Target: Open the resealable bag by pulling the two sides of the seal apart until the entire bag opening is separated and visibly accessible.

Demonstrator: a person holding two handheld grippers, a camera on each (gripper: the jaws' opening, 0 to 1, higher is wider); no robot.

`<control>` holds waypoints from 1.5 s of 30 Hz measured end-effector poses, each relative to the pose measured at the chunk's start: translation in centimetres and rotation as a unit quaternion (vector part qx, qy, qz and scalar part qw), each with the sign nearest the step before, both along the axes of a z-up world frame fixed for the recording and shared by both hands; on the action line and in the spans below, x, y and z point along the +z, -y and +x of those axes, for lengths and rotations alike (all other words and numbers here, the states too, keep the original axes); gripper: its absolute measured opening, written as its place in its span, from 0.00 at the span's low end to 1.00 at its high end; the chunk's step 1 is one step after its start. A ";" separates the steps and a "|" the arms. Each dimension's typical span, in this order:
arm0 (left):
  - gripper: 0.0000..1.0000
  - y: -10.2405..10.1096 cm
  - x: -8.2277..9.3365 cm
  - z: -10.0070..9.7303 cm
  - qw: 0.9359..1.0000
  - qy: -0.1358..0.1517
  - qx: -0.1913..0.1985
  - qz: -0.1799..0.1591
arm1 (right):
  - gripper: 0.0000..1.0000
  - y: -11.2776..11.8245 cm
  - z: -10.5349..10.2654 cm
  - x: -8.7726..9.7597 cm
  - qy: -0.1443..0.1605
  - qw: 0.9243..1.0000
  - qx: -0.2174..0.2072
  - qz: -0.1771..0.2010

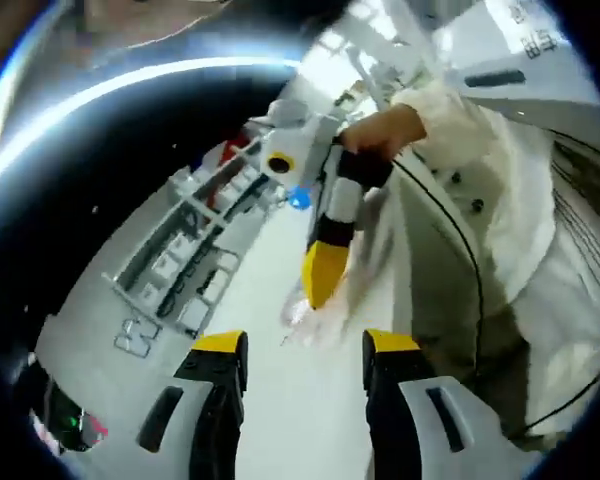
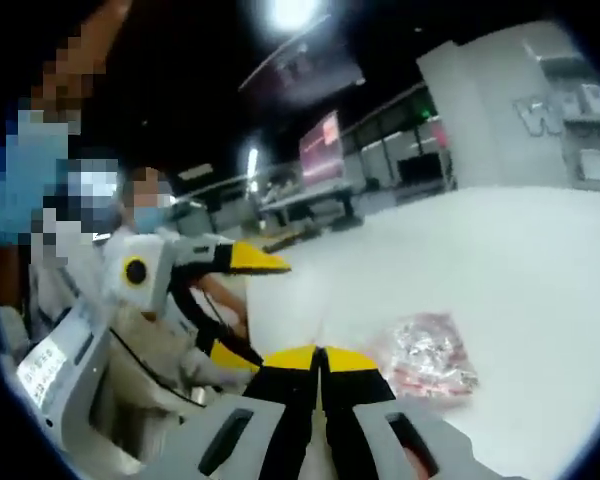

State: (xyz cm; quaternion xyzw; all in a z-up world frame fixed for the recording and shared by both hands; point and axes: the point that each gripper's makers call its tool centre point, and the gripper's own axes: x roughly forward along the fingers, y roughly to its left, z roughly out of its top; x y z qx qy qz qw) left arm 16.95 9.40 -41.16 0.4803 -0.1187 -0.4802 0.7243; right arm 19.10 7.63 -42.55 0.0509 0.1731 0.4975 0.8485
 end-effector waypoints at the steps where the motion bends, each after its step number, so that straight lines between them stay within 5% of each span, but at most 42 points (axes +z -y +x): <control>1: 0.45 0.3 -0.2 -0.4 1.000 -0.004 -0.018 0.011 | 0.00 -0.1 -0.1 -0.1 0.001 1.000 0.005 -0.002; 5: 0.27 0.6 -0.6 -0.3 0.995 0.022 -0.061 0.079 | 0.00 -0.4 -0.3 0.2 0.006 1.000 0.011 0.001; 7: 0.29 0.8 -0.1 0.5 0.990 0.061 -0.066 0.106 | 0.00 -0.4 -0.3 0.6 0.009 1.000 0.011 0.009; 11: 0.28 1.6 0.9 0.9 0.986 0.074 -0.085 0.121 | 0.00 -0.2 -0.3 0.9 0.009 1.000 0.008 0.017; 15: 0.24 1.9 0.7 1.4 0.965 0.141 -0.107 0.193 | 0.00 0.0 -0.4 0.9 0.007 1.000 0.008 0.022; 26: 0.15 2.3 -0.1 0.3 0.937 0.171 -0.160 0.260 | 0.00 0.1 -0.4 1.4 0.003 0.999 0.004 0.039; 30: 0.15 2.3 -0.6 0.2 0.934 0.167 -0.165 0.271 | 0.00 0.1 -0.3 1.5 0.001 0.999 0.003 0.044; 37: 0.17 2.1 -0.2 0.1 0.938 0.163 -0.156 0.264 | 0.00 0.1 -0.2 1.5 -0.001 0.999 0.005 0.046; 45: 0.12 2.1 -0.5 0.4 0.932 0.174 -0.159 0.277 | 0.00 0.1 -0.1 1.5 0.000 0.999 0.002 0.050</control>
